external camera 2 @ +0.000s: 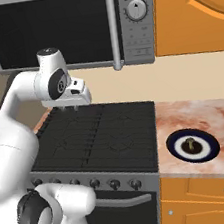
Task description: Pick the mushroom from the counter and place it in the microwave. Then turn on the microwave.
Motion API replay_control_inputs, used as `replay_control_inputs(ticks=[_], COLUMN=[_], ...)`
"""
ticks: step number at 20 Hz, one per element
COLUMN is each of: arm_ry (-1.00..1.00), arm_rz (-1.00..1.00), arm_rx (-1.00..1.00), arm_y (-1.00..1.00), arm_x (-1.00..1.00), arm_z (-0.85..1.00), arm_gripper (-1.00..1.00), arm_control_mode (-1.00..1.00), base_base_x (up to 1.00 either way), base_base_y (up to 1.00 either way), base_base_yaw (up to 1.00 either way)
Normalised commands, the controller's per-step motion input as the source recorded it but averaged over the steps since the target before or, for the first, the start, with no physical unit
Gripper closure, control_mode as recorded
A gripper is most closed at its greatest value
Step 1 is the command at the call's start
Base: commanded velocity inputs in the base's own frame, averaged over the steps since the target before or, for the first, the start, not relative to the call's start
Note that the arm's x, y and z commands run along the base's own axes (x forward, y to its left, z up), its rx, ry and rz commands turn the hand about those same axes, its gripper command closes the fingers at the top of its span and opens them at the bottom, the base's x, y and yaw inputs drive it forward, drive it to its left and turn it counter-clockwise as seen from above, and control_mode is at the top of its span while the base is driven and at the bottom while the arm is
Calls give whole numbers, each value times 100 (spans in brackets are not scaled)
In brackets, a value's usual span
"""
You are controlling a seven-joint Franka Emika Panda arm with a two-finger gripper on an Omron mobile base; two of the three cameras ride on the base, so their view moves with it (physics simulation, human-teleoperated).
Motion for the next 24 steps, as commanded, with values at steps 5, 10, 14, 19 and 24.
replay_control_inputs(ticks=[5, 10, 14, 19, 24], arm_ry=[-7, -22, -20, -18, -14], arm_rz=[-1, -4, -1, -2, -5], arm_rx=[0, 0, 0, 0, 0], arm_y=[-7, -35, -46, -44, -46], arm_x=[-15, -29, -6, 0, 5], arm_z=[0, 11, 40, 54, 53], arm_gripper=[-100, -100, -100, -100, -100], arm_control_mode=[-100, -100, -100, -100, -100], base_base_x=[0, 0, 0, 0, 0], base_base_y=[0, 0, 0, 0, 0], base_base_yaw=[0, 0, 0, 0, 0])
